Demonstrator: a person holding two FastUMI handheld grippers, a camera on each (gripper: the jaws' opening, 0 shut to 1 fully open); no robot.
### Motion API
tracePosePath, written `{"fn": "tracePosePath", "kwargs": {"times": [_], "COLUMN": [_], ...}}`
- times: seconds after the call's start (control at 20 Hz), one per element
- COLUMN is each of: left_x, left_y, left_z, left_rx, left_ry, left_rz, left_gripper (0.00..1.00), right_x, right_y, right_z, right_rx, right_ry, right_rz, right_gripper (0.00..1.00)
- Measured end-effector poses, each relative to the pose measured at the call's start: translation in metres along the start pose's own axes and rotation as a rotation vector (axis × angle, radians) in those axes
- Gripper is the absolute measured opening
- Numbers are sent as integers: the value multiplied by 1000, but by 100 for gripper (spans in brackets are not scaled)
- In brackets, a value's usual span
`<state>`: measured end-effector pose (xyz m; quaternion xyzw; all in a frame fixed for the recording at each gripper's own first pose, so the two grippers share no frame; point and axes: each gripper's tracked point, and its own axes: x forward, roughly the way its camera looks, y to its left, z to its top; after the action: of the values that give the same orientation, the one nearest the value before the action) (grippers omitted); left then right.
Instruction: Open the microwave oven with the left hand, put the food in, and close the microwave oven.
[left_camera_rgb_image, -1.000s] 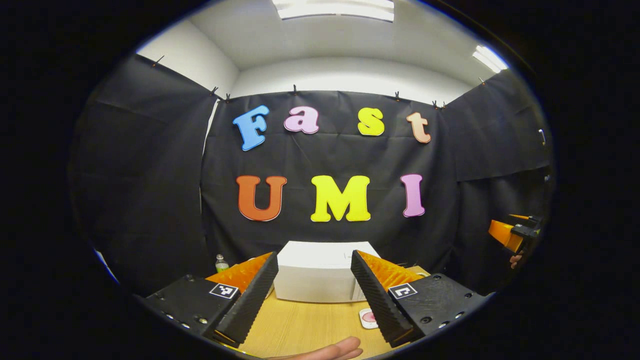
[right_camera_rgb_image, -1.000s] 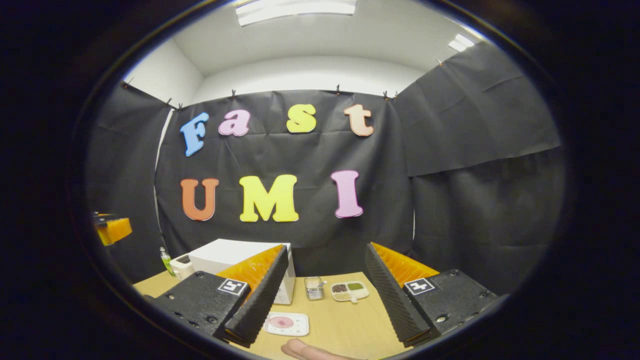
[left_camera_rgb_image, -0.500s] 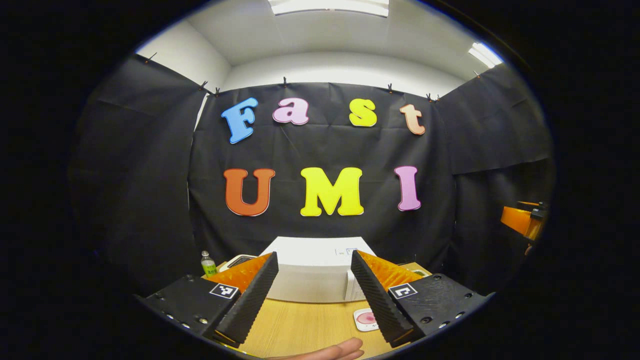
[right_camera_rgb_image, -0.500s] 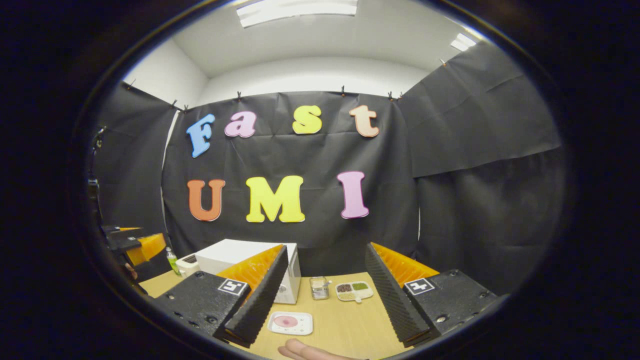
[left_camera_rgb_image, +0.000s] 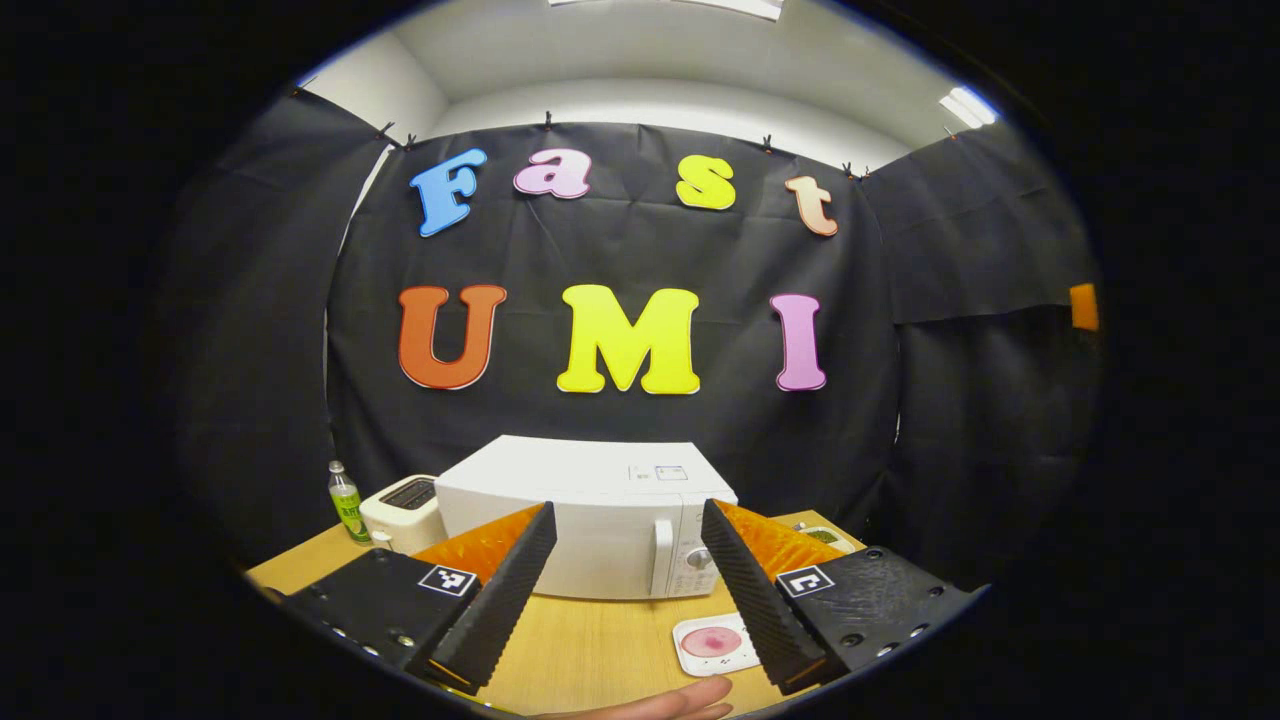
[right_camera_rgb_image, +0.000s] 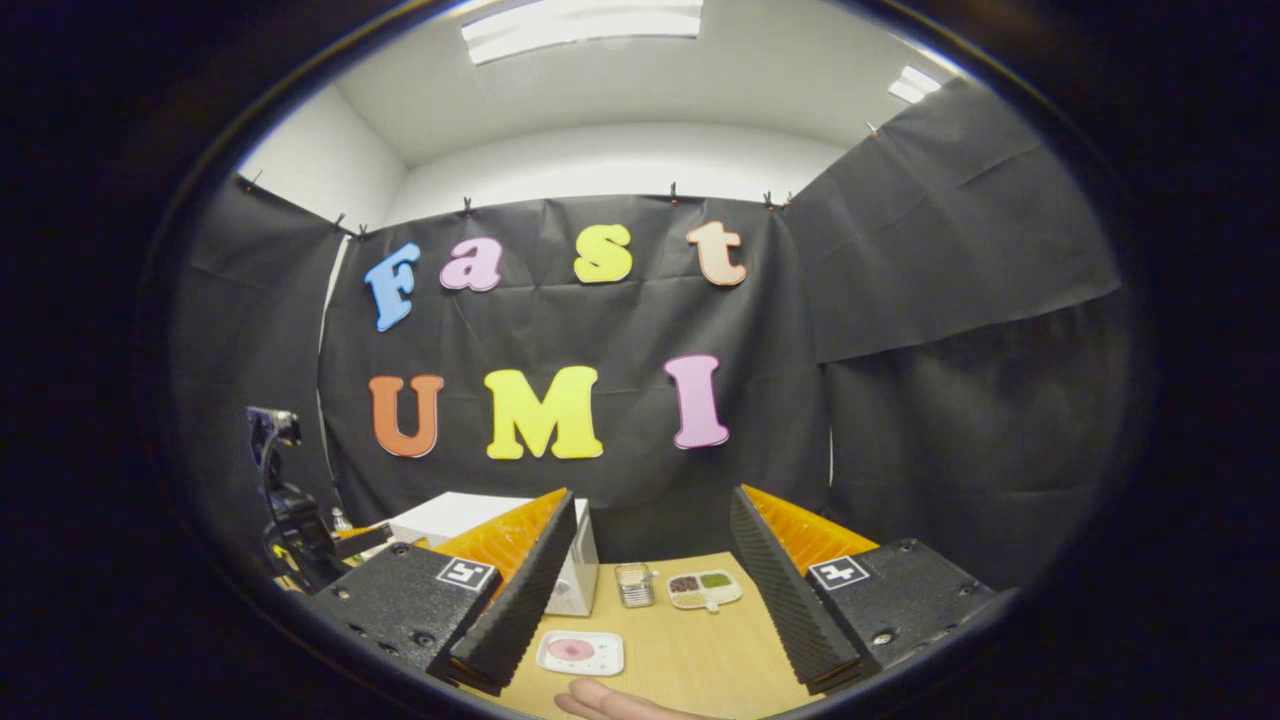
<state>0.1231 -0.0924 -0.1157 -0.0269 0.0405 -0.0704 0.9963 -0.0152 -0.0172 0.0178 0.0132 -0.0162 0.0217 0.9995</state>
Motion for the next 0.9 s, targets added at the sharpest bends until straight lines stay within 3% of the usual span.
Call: {"fn": "tracePosePath", "kwargs": {"times": [0.35, 0.5, 0.65, 0.9], "left_x": [61, 94, 120, 155], "left_y": [-22, -25, -27, -25], "left_z": [-70, -101, -139, -169], "left_rx": [-15, 27, 3, -11], "left_ry": [65, 76, 145, 158], "left_rz": [5, -1, -1, -10], "left_gripper": [93, 93, 93, 93], "right_x": [-2, 1, 6, 21], "right_y": [-4, -17, -30, -48], "right_z": [-9, -13, -18, -36], "right_rx": [0, -1, -2, -1], "right_ry": [4, 10, 13, 40], "right_rz": [36, 23, 4, -11], "right_gripper": [99, 99, 99, 99]}}
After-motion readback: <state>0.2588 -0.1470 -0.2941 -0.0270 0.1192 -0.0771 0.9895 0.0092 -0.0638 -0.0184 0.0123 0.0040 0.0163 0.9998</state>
